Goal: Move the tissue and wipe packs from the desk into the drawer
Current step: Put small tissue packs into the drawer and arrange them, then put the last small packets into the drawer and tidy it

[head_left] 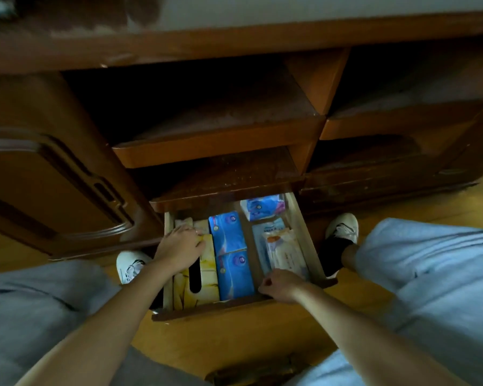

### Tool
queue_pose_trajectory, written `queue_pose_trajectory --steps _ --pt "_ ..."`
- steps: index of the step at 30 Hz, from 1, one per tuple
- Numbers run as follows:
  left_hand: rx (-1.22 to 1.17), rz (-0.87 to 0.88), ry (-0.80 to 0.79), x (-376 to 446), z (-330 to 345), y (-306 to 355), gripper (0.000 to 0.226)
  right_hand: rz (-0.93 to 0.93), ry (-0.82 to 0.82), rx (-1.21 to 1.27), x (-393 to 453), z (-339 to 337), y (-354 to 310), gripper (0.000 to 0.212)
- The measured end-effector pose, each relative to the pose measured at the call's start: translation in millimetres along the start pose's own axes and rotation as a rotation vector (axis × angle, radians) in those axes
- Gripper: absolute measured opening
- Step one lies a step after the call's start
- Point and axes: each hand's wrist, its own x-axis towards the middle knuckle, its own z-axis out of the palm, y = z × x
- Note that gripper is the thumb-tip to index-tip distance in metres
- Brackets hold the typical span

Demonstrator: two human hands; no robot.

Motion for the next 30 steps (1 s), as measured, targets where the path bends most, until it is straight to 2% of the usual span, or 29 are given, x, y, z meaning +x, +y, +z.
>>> queue_pose_trajectory --steps 2,4,5,10,12,14,16,20,24,30 --pt "-0.013 0.023 0.061 -11.3 -29.2 13.2 0.035 -0.035 0.005 0.02 -12.4 -12.5 -7.5 0.031" --pt "-0.037 0.064 0.196 -18.7 -68.9 27.2 0.033 -0.094 0.085 0.057 -26.7 -41.5 -21.2 0.015" --pt "-0.034 0.105 0.292 -20.9 -92.6 36.1 0.031 -0.127 0.152 0.081 -34.9 -61.0 -30.8 0.01" --pt "-0.104 0.389 0.847 -25.5 -229.0 94.9 0.02 -0.355 0.64 0.197 -94.3 -189.9 -82.4 0.02" --pt "-0.117 0.474 0.988 -19.4 -282.0 118.9 0.021 -0.455 0.795 0.301 -125.9 -240.1 -97.5 0.016" --pt "-0.114 0.482 1.05 -5.1 -329.9 138.6 0.02 -0.505 0.936 0.312 -152.6 -285.4 -108.4 0.017" --pt "-0.132 0.443 1.032 17.0 -369.5 153.6 0.021 -0.536 1.061 0.289 -171.6 -326.5 -114.1 0.018" --pt "-0.122 0.347 0.855 81.2 -418.5 176.3 0.027 -0.486 1.212 0.225 -181.5 -404.1 -114.6 0.016" --pt "-0.164 0.3 0.707 153.2 -438.3 202.4 0.033 -0.344 1.232 0.154 -161.8 -479.2 -103.2 0.021" --pt "-0.152 0.276 0.556 270.9 -444.2 257.5 0.045 -0.094 1.215 0.095 -99.6 -595.2 -77.5 0.055"
